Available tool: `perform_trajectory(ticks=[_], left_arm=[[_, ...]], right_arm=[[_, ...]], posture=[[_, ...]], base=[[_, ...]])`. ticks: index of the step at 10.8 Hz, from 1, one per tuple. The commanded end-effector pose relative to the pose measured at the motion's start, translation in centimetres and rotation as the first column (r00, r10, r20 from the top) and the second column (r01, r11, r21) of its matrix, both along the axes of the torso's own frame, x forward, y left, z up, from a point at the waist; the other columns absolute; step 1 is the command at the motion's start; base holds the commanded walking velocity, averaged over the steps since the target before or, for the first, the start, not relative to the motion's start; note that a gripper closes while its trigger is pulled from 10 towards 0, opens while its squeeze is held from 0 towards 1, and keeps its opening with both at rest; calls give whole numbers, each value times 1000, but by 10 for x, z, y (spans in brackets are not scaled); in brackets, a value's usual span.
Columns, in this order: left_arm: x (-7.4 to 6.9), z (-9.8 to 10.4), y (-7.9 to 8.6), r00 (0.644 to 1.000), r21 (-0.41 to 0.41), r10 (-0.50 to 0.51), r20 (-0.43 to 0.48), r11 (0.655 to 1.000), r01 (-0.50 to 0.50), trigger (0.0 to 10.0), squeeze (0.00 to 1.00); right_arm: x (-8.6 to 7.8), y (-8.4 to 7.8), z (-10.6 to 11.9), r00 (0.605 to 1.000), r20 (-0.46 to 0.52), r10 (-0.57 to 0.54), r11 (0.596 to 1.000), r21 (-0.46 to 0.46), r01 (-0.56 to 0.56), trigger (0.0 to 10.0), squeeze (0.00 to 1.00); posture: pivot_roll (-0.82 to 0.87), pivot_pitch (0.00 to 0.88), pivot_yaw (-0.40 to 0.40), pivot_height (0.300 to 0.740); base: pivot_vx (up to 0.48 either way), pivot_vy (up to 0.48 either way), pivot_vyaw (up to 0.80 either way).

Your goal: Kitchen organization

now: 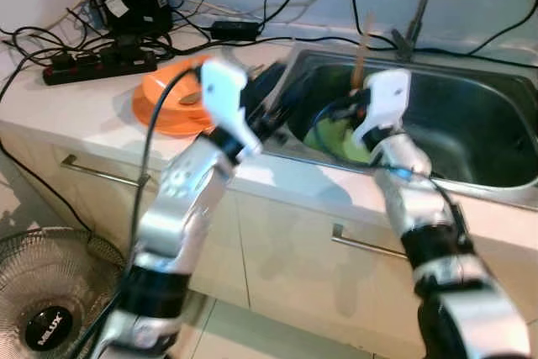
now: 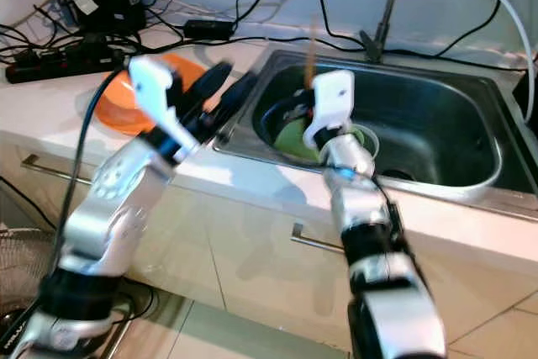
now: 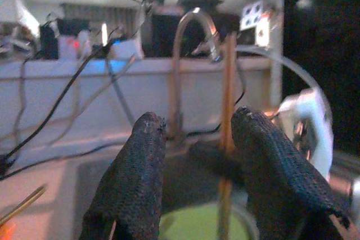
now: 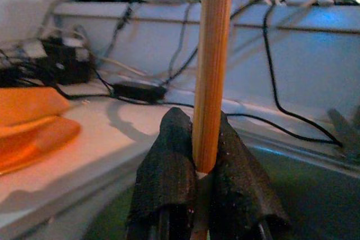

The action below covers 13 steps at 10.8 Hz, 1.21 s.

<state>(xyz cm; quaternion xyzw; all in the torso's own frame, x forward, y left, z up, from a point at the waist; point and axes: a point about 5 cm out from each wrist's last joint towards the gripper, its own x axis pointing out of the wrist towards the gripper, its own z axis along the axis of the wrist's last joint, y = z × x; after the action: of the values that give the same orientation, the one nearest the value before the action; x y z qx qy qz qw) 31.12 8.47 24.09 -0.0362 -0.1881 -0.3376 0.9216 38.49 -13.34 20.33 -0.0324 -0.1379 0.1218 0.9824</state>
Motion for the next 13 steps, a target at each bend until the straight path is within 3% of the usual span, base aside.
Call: perform_trajectory(ticks=[1, 2, 3, 5, 8, 9, 11, 12, 13], left_arm=[[0, -6, 6, 999, 42, 42, -26, 998, -41, 10000, 0], [-2, -33, 9, 988, 179, 80, -129, 982, -56, 10000, 0], [-10, -57, 11, 974, 227, 80, -213, 973, -30, 10000, 0], [-14, -80, 10, 946, 215, 112, -303, 975, -46, 10000, 0], [-16, -84, 6, 938, 218, 123, -325, 975, -53, 10000, 0], [-16, -85, 5, 937, 222, 126, -327, 974, -54, 10000, 0], [-16, -84, 4, 937, 221, 123, -327, 974, -51, 10000, 0], [-16, -84, 3, 938, 220, 121, -325, 974, -49, 10000, 0], [-16, -83, 2, 940, 221, 123, -319, 974, -52, 10000, 0]], right_arm=[[5, -6, 4, 999, -2, -37, 999, 3, 37, 10000, 0], [11, -10, 4, 997, -22, -69, 998, -14, 69, 10000, 0], [16, -14, 3, 994, -48, -95, 995, -33, 93, 10000, 0], [20, -17, -6, 987, -107, -120, 991, -71, 113, 10000, 0], [17, -20, -32, 966, -219, -137, 988, -101, 117, 10000, 0], [16, -19, -37, 961, -239, -142, 988, -86, 125, 10000, 1000], [15, -16, -42, 958, -250, -141, 989, -85, 124, 10000, 1000], [15, -15, -40, 960, -243, -139, 989, -89, 120, 10000, 24], [16, -14, -38, 962, -235, -138, 989, -93, 119, 10000, 0]], posture=[[201, 16, 8, 740], [210, 16, 4, 740], [215, 18, 0, 740], [228, 20, -7, 740], [241, 20, -12, 740], [246, 20, -10, 740], [249, 23, -8, 740], [247, 22, -7, 740], [246, 19, -7, 740]], base=[[0, 0, 0], [0, 0, 0], [0, 0, 0], [0, 0, 0], [0, 0, 0], [0, 0, 0], [0, 0, 0], [0, 0, 0], [0, 0, 0]])
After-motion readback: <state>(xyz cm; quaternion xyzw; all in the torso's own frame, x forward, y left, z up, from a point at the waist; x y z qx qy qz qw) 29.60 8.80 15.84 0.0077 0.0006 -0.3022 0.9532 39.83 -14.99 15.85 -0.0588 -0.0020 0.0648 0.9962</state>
